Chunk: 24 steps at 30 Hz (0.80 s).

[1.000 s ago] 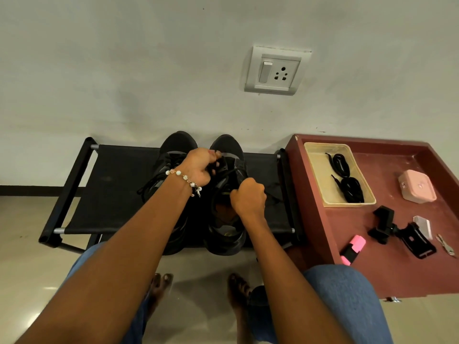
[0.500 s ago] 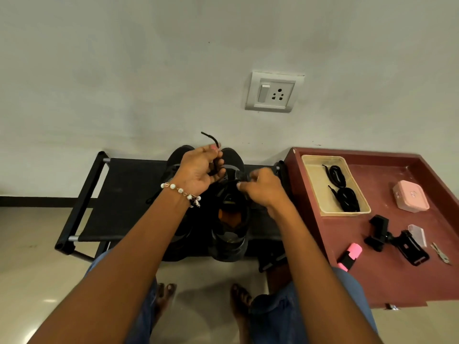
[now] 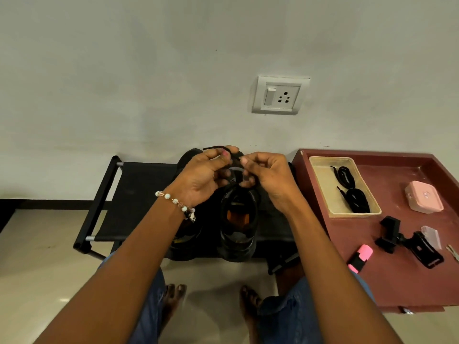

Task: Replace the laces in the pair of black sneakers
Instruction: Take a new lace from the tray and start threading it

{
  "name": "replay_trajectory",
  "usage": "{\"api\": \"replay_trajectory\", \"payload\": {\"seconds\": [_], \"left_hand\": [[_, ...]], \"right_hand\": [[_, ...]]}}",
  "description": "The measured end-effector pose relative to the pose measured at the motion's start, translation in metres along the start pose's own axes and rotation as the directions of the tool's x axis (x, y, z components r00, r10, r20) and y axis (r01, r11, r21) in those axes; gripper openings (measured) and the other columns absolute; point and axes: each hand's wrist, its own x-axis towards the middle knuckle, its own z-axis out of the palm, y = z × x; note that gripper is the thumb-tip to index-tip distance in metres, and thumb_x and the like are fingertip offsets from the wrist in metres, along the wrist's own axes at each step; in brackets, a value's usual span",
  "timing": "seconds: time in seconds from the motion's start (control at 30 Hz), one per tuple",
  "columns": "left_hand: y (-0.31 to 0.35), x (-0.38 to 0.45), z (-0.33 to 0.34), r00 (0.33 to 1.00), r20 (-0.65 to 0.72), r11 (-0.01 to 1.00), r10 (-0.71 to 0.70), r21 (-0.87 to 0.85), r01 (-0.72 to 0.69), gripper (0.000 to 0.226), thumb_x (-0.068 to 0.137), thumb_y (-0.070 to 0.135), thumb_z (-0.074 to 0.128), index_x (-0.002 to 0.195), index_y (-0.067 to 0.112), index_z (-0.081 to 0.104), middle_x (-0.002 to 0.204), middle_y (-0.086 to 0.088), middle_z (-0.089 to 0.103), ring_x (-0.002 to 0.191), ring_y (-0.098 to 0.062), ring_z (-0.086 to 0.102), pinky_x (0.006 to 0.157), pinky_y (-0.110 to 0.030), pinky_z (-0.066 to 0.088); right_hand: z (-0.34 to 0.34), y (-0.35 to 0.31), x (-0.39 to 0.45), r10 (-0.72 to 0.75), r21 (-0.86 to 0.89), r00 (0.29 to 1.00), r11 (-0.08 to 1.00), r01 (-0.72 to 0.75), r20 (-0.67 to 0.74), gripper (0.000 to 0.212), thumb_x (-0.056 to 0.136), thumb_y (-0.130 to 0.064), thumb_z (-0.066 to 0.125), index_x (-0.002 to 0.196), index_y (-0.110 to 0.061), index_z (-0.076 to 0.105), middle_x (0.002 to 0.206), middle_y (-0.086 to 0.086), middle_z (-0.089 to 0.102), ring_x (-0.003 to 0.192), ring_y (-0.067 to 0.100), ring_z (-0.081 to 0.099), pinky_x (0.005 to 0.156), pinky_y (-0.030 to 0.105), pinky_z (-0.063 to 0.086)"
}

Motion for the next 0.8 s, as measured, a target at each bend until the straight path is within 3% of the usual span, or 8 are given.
{"api": "replay_trajectory", "payload": {"seconds": [0.07,0.13,0.23,0.3,0.43,0.53,0.67,0.8], "left_hand": [[-0.003,0.003,-0.008,0.992,0.11,0.996,-0.062,-0.05,0.068,0.023,0.099,0.013,0.047,0.104,0.011,0.069,0.093,-0.007,0.07,0.078,-0.018,0.065,0.072,-0.029,0.054],[-0.005,0.004,-0.012,0.977,0.187,0.991,-0.099,-0.074,0.114,0.03,0.101,0.017,0.042,0.113,0.004,0.066,0.108,-0.014,0.07,0.096,-0.025,0.067,0.086,-0.031,0.054],[-0.005,0.008,-0.013,0.961,0.237,0.974,-0.143,-0.138,0.179,0.063,0.092,0.049,0.043,0.119,-0.005,0.061,0.119,-0.021,0.065,0.109,-0.029,0.064,0.094,-0.034,0.052],[-0.007,0.012,-0.012,0.971,0.182,0.974,-0.153,-0.138,0.179,0.062,0.088,0.051,0.048,0.109,-0.005,0.064,0.113,-0.022,0.067,0.102,-0.028,0.068,0.09,-0.033,0.055],[-0.016,0.016,-0.008,0.987,0.073,0.989,-0.142,-0.019,0.144,0.008,0.09,0.005,0.061,0.096,0.003,0.064,0.093,-0.019,0.071,0.082,-0.025,0.072,0.07,-0.027,0.06],[-0.017,0.016,-0.006,0.981,0.116,0.988,-0.157,0.018,0.156,0.018,0.09,-0.001,0.058,0.108,0.0,0.064,0.09,-0.017,0.071,0.079,-0.023,0.072,0.07,-0.026,0.06],[-0.012,0.012,-0.004,0.952,0.277,0.989,-0.132,0.102,0.107,0.022,0.094,0.001,0.052,0.111,-0.001,0.065,0.093,-0.013,0.071,0.083,-0.02,0.069,0.075,-0.025,0.058],[-0.009,0.011,0.001,0.956,0.277,0.994,-0.093,-0.022,0.103,0.023,0.093,-0.004,0.049,0.111,-0.002,0.064,0.086,-0.009,0.07,0.077,-0.017,0.068,0.07,-0.024,0.058]], "right_hand": [[-0.008,0.002,0.008,-0.07,-0.178,0.996,0.982,0.06,-0.048,0.011,0.094,-0.01,0.062,0.087,-0.009,0.071,0.064,-0.002,0.062,0.049,0.006,0.054,0.049,0.025,0.051],[-0.016,0.005,0.016,-0.183,-0.42,0.982,0.895,0.148,-0.045,0.012,0.093,-0.015,0.063,0.086,-0.016,0.073,0.071,-0.005,0.067,0.058,0.006,0.057,0.058,0.026,0.048],[-0.02,0.007,0.022,-0.264,-0.57,0.964,0.795,0.208,-0.015,0.013,0.094,-0.015,0.062,0.089,-0.014,0.073,0.083,-0.004,0.07,0.074,0.0,0.056,0.071,0.021,0.044],[-0.019,0.007,0.023,-0.289,-0.583,0.957,0.781,0.225,-0.018,0.012,0.094,-0.014,0.061,0.092,-0.011,0.073,0.089,-0.002,0.07,0.077,0.0,0.055,0.071,0.015,0.041],[-0.015,0.007,0.022,-0.353,-0.579,0.936,0.764,0.284,-0.006,0.011,0.093,-0.012,0.062,0.094,-0.01,0.073,0.09,-0.004,0.068,0.079,0.001,0.057,0.073,0.013,0.043],[-0.014,0.008,0.024,-0.375,-0.538,0.927,0.783,0.312,-0.007,0.011,0.092,-0.011,0.063,0.095,-0.011,0.074,0.089,-0.008,0.07,0.084,0.004,0.063,0.078,0.019,0.048],[-0.012,0.011,0.025,-0.357,-0.482,0.933,0.825,0.297,-0.036,0.012,0.092,-0.011,0.063,0.095,-0.015,0.074,0.087,-0.016,0.069,0.079,-0.002,0.062,0.078,0.021,0.051],[-0.011,0.016,0.028,-0.296,-0.449,0.954,0.858,0.248,-0.039,0.015,0.095,-0.013,0.06,0.096,-0.018,0.074,0.091,-0.01,0.072,0.09,0.007,0.067,0.086,0.031,0.054]]}}
